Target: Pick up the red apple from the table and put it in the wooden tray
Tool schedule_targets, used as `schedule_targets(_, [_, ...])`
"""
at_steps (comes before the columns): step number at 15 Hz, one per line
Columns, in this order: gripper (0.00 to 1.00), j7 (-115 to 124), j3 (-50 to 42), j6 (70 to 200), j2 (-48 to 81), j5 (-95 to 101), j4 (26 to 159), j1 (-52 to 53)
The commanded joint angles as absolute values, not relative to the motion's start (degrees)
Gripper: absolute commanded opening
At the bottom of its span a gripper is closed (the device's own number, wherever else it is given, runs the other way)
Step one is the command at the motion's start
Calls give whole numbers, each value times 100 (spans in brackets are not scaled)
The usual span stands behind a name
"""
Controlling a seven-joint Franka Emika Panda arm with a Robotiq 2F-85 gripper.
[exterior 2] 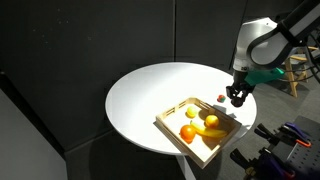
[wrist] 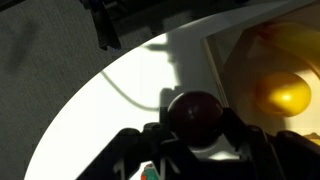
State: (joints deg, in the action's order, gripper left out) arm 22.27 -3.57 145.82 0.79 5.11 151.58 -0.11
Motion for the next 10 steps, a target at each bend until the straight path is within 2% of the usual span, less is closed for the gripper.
schedule_targets(1, [30,2335,-153,14431,-8,508,15129,59])
schedule_targets(10, [30,2284,131,14541,-17,355,14950,211])
